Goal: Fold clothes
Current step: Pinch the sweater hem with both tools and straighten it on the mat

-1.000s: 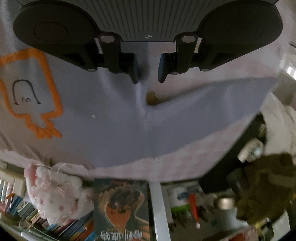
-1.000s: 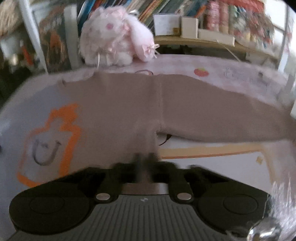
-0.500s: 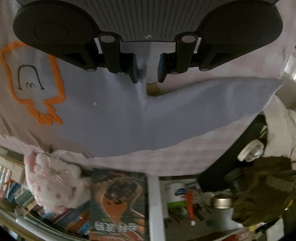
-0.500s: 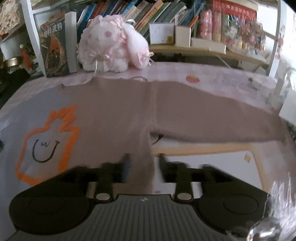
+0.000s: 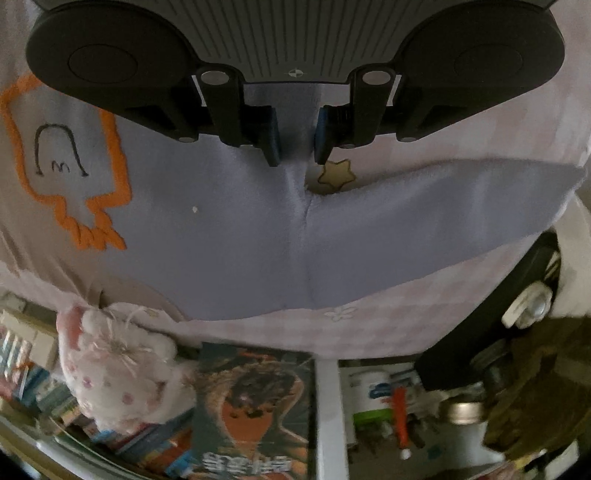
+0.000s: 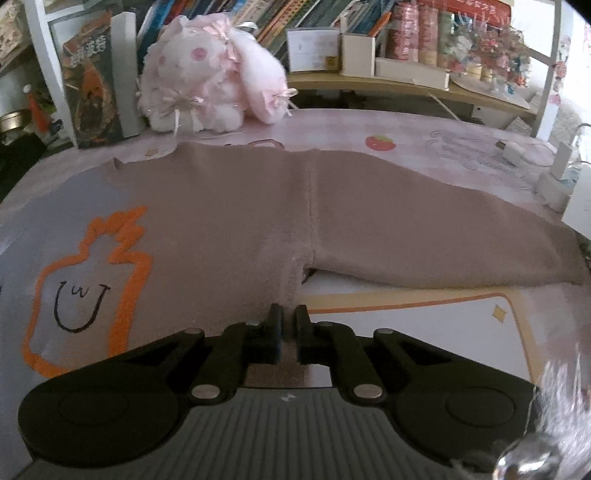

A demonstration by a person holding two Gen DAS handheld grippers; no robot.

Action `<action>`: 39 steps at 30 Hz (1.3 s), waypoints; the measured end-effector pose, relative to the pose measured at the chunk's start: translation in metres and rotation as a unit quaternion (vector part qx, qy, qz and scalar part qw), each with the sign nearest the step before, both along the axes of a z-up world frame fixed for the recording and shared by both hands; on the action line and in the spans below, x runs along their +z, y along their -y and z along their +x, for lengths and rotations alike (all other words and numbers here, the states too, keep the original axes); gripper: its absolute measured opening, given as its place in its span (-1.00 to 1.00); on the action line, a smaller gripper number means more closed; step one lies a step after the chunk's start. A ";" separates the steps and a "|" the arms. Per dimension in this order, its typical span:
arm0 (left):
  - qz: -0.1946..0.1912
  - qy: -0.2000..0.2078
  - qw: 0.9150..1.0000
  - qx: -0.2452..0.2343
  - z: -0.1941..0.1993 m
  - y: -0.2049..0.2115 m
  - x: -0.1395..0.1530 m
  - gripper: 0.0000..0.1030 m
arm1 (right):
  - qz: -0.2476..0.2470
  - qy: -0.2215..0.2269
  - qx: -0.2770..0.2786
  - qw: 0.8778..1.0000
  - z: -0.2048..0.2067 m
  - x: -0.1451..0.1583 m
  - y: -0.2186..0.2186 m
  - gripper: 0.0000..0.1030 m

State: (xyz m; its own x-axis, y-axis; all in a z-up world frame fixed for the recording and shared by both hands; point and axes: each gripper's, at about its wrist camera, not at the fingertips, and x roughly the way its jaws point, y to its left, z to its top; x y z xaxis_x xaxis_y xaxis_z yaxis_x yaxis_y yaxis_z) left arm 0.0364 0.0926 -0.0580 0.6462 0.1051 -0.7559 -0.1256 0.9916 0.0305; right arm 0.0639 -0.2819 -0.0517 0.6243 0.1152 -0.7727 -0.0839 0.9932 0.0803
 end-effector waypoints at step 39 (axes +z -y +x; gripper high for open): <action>-0.062 -0.008 0.995 -0.073 -0.150 -0.008 0.011 -0.06 | 0.004 -0.007 -0.091 0.996 -0.178 0.002 -0.001 -0.30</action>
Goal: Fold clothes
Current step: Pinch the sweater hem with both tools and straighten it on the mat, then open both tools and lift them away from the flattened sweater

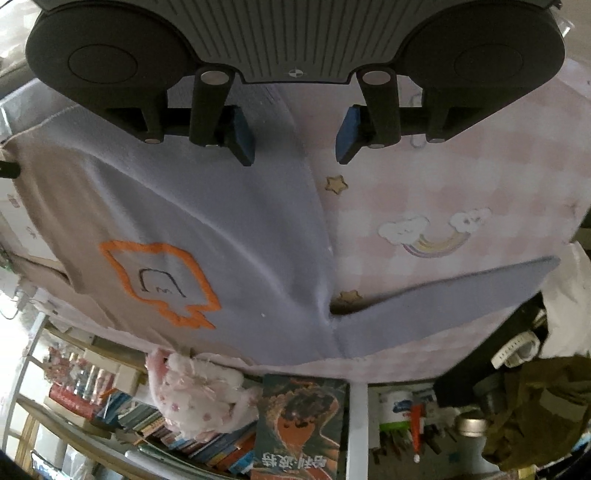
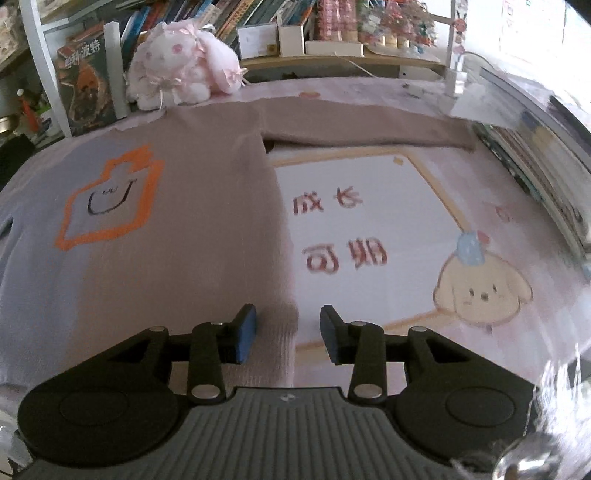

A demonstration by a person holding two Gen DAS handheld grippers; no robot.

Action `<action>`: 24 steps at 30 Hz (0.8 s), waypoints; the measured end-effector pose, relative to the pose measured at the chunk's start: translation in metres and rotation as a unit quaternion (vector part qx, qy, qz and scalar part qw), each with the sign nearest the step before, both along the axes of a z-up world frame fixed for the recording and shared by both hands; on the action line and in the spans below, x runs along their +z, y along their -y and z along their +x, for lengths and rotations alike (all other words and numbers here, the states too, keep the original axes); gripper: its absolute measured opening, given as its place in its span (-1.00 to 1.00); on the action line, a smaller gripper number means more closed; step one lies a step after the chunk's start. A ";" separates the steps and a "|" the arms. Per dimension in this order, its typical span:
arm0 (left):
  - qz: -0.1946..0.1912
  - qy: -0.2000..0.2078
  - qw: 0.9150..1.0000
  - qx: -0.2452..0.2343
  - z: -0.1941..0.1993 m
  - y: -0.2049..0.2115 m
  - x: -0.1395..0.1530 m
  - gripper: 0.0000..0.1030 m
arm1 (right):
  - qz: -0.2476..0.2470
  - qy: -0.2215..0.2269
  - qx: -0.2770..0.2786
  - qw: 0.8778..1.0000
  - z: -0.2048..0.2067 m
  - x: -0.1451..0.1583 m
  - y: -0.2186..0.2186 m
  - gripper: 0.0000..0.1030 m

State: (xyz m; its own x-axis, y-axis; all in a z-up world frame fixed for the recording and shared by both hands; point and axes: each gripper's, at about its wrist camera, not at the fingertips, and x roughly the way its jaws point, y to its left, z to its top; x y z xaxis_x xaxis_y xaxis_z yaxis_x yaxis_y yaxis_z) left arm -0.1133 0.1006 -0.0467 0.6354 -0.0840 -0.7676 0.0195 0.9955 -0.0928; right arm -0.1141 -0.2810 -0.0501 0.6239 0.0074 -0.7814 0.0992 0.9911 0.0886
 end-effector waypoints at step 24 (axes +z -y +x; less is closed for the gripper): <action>0.046 -0.003 0.999 -0.017 -0.002 -0.005 -0.001 -0.75 | 0.007 0.007 0.002 1.000 -0.014 -0.002 -0.023 -0.68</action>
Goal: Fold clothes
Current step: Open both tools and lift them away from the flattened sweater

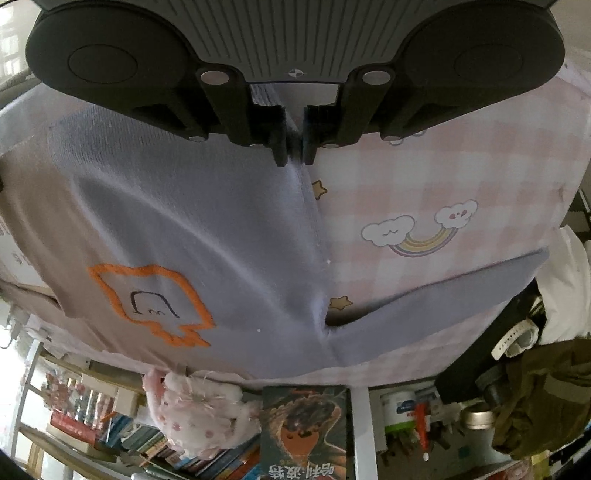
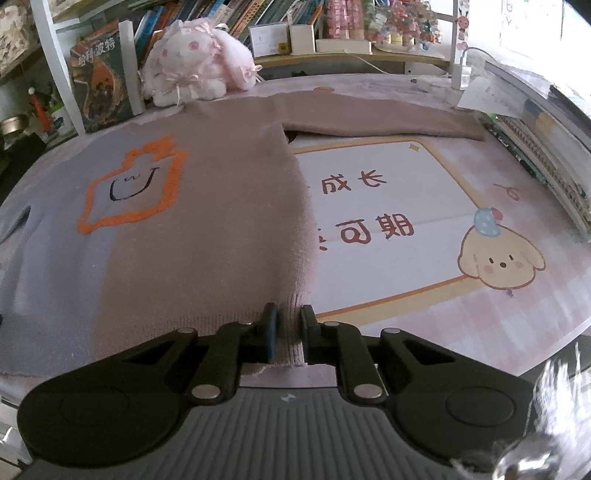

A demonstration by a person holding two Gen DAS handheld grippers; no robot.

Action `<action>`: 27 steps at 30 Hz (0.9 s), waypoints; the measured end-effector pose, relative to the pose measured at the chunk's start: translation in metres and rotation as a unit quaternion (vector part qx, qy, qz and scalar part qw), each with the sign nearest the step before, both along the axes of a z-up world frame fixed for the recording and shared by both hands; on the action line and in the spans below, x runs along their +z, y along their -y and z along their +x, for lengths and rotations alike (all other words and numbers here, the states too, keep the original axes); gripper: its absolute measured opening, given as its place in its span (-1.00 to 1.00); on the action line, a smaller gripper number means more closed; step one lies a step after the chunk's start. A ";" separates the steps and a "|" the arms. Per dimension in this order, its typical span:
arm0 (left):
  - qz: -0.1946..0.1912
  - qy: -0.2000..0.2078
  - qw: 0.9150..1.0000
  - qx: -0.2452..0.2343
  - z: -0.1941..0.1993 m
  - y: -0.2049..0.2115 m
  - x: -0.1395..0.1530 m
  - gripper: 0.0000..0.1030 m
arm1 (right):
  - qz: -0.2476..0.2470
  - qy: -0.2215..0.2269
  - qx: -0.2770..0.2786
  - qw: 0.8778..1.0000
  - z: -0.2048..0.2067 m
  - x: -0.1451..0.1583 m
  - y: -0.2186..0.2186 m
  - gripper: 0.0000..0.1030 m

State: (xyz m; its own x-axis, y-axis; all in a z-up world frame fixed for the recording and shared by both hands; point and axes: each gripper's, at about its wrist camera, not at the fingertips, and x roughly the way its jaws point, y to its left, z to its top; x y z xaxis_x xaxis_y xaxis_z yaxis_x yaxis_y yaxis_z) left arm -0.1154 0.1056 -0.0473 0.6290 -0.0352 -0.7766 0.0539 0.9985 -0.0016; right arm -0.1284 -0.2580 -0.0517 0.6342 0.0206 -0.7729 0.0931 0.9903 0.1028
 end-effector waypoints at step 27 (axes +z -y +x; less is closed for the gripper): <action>0.016 0.101 0.994 0.041 -0.056 0.042 0.048 0.86 | -0.064 0.113 0.039 0.991 -0.051 0.051 -0.064 0.87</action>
